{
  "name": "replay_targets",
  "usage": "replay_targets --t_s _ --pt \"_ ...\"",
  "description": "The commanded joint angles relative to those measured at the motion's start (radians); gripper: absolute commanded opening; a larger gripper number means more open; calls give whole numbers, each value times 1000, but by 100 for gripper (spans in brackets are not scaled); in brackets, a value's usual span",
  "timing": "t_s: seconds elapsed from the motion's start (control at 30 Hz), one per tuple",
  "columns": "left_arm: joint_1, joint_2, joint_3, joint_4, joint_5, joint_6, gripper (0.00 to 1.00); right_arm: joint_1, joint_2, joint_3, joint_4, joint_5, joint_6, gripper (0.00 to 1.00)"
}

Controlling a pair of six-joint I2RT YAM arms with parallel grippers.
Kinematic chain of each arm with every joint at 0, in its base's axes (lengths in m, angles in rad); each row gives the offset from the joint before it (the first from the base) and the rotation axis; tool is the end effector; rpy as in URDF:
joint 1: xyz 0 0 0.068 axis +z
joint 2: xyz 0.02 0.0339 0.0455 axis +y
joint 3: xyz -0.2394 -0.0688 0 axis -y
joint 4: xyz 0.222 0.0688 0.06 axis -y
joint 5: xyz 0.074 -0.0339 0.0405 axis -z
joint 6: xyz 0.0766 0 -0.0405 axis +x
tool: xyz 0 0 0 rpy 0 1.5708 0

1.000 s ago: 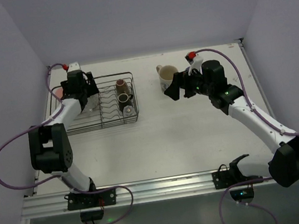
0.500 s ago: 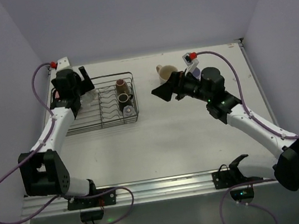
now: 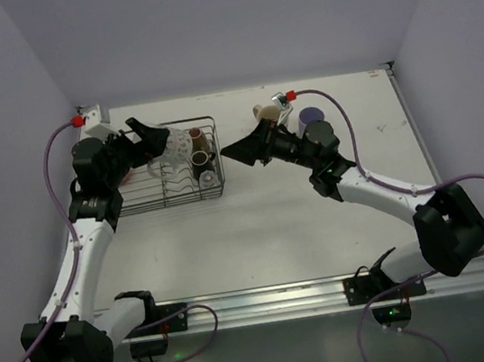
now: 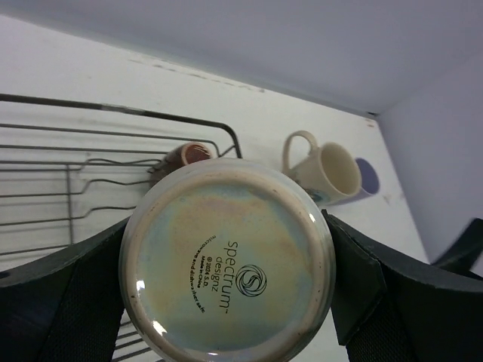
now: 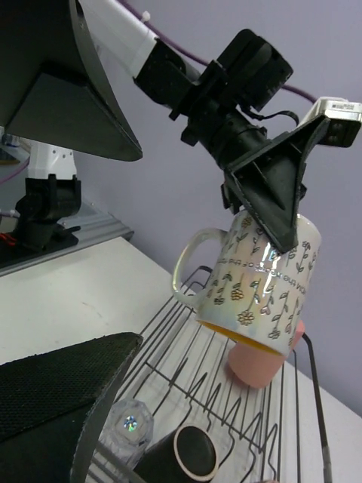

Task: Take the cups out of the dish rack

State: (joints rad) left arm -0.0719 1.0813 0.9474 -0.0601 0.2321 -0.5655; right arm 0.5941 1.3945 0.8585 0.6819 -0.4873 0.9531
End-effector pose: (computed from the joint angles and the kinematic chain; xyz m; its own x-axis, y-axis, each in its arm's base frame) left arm 0.2792 -0.0378 0.3260 -0.3204 -0.4997 -0.8047 0.1461 0.8133 -0.5632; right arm 0.2614 0.2199 0.3080 -0.6464 0.4326 -0.6285 -0.6070 0.2075 0.7671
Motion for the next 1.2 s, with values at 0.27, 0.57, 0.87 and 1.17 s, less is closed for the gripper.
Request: replay_targets --t_s 0.27,0.57,0.87,1.17 --pt "-26 -152 -148 448 314 -335 0 35 93 8 245 -8 99 95" --pt "-88 -170 -246 646 343 -468 0 87 167 102 275 -97 153 89" --pt "-169 -187 -275 664 323 -485 0 95 193 120 406 -142 185 66" --pt "-181 -201 -283 655 308 -473 42 93 206 64 570 -125 276 3"
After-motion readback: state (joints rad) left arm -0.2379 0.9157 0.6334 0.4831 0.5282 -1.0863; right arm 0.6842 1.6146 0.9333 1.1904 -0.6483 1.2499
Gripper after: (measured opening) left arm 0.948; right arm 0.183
